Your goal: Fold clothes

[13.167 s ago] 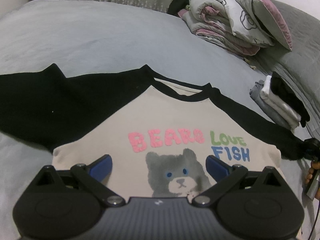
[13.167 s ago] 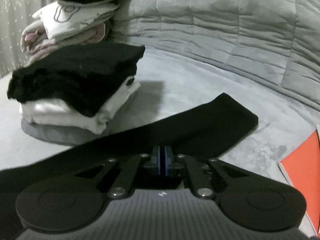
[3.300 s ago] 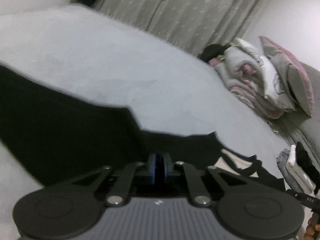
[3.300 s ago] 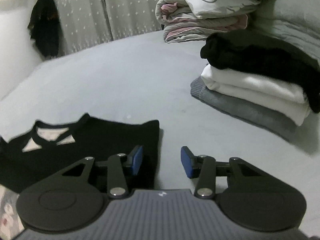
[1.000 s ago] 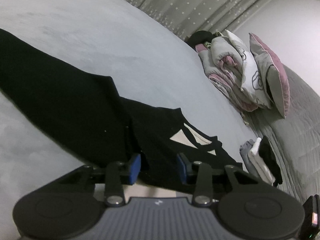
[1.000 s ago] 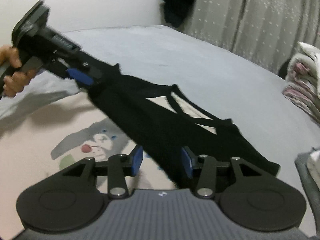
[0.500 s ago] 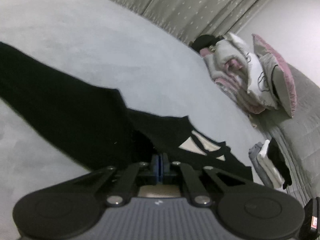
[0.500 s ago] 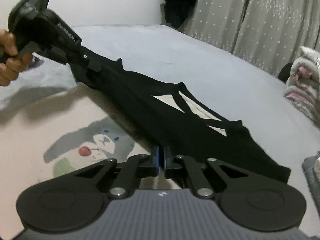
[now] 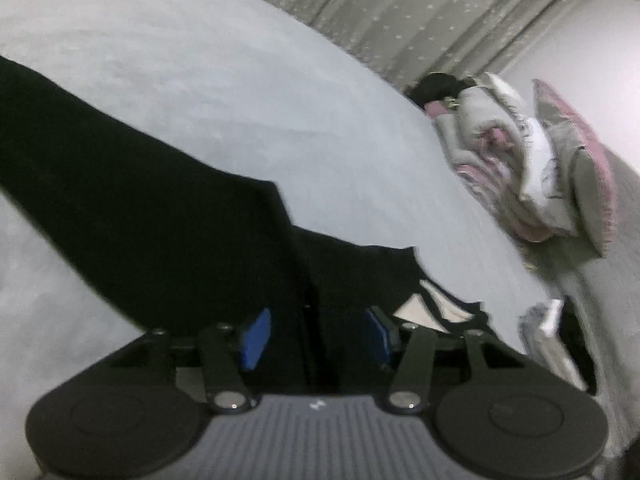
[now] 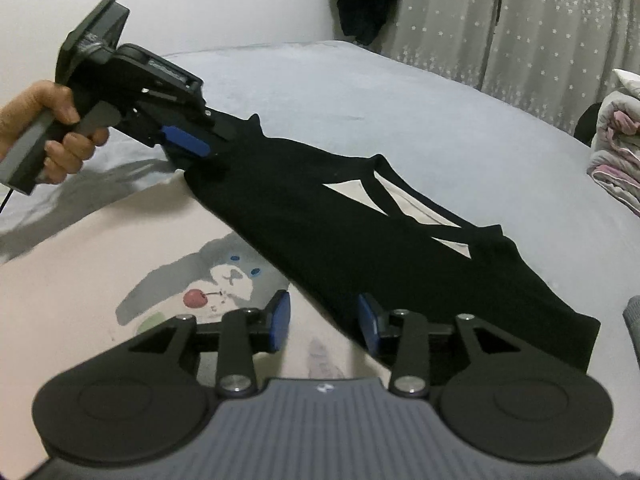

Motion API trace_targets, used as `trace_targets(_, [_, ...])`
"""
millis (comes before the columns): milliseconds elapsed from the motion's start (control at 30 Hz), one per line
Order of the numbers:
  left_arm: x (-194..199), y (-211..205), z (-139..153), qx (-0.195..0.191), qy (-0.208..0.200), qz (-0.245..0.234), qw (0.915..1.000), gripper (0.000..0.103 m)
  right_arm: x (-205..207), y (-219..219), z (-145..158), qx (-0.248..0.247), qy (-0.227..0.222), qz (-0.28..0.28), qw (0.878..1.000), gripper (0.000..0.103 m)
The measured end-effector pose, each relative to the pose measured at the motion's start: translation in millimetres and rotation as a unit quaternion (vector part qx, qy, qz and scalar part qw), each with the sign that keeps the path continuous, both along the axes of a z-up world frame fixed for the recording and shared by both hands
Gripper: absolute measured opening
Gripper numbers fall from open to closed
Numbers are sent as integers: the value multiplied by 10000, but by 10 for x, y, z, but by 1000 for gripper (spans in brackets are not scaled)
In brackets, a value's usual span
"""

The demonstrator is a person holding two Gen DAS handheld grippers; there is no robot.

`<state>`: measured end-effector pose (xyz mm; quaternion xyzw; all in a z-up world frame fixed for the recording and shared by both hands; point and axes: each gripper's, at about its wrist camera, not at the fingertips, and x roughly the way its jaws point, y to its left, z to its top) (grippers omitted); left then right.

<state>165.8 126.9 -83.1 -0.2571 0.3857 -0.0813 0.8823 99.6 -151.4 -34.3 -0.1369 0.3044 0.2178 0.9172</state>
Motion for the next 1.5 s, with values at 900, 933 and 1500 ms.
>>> trace_targets(900, [-83,648,97,1982,-36,2299,9528,72,7,-13,-28,-78,-99,-367,9992,50])
trace_targets(933, [-79,660,92,1967,-62,2319,9526,72,2,-4,-23,-78,-102,-359,9993,50])
trace_targets(1500, [-130,761,227,1399,-984,2348,9569,6,-23,26,26,-33,-224,-298,9993,50])
